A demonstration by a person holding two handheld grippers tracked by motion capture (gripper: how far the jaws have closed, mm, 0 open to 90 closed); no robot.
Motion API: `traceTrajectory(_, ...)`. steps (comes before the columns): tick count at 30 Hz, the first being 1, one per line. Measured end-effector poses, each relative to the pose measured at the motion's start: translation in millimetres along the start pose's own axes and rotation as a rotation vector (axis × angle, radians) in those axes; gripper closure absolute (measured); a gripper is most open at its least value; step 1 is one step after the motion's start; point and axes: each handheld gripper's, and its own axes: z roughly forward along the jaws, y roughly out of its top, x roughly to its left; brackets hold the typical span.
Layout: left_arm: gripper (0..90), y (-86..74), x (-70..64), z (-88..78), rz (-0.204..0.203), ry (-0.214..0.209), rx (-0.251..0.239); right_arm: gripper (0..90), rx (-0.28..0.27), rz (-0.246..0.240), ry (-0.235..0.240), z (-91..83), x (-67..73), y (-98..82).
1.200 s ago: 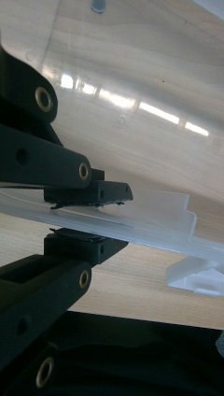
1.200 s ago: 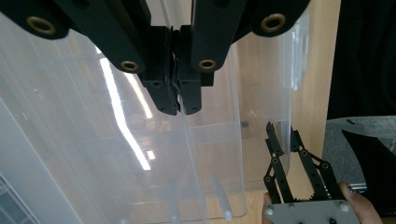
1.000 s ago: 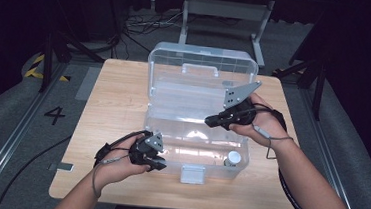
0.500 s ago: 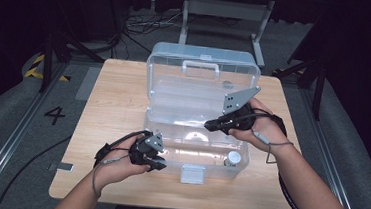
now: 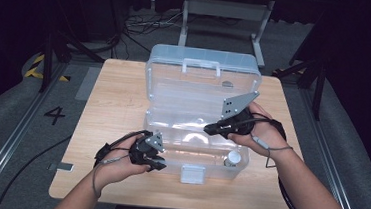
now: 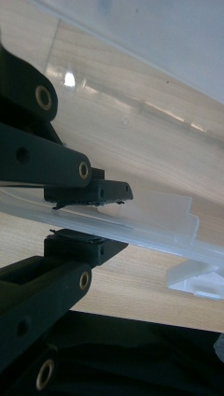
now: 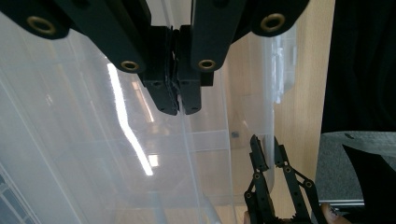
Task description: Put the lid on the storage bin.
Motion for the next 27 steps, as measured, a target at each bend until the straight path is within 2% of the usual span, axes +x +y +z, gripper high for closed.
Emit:
traceTrajectory(5,77.8,-0.1,0.1,-0.1,-0.003,0.0,-0.001,87.9,0.007,-0.015,-0.016,0.3,3.9,-0.4)
traceTrajectory(20,77.6,-0.3,0.3,0.1,-0.011,0.0,-0.002,87.9,-0.001,-0.01,-0.013,2.2,9.6,-4.0)
traceTrajectory(27,77.5,0.1,0.3,-0.1,-0.013,0.001,0.003,87.9,-0.002,-0.019,-0.029,3.1,14.1,-5.3)
